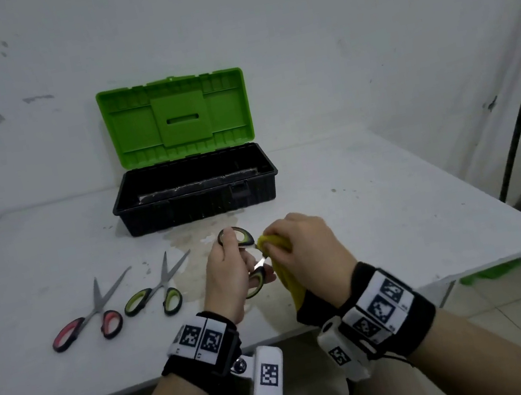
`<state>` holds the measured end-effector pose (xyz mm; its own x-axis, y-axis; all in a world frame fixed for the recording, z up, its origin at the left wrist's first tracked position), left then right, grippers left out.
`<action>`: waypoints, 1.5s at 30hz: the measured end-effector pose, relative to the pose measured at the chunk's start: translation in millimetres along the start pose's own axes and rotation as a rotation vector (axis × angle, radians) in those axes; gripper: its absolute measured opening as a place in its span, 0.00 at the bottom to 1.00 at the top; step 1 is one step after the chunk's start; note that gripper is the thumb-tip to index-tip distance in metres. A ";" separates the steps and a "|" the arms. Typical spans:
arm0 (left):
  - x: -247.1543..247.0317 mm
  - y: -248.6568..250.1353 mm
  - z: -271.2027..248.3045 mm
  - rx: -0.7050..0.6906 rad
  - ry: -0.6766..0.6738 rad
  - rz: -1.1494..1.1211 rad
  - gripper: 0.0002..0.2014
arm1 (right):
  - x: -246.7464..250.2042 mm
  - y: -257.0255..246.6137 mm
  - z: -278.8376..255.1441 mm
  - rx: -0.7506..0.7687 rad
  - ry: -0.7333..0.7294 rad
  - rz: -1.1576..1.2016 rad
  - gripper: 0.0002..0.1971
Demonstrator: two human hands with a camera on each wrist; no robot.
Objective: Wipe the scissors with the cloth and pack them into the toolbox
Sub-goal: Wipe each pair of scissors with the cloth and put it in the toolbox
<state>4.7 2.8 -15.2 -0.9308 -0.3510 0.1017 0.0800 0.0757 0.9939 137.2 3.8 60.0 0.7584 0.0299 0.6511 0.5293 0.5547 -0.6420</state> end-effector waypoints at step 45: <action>3.3 -4.4 -0.6 0.006 0.061 -0.010 0.19 | 11.0 -4.3 -2.2 0.090 0.050 -0.048 0.09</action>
<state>1.5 0.8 -19.2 -0.9082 -0.4078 0.0942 0.0683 0.0777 0.9946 144.1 -0.1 69.1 0.7521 -0.0387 0.6579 0.5311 0.6267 -0.5702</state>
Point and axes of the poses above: each hand's wrist, its own z-axis towards the middle knuckle, its own x-axis out of the back of the hand, y = z × x, the point moved 8 cm from there along z, towards the middle knuckle, and after that the axes turned 15 degrees about z, right-handed, at the moved point
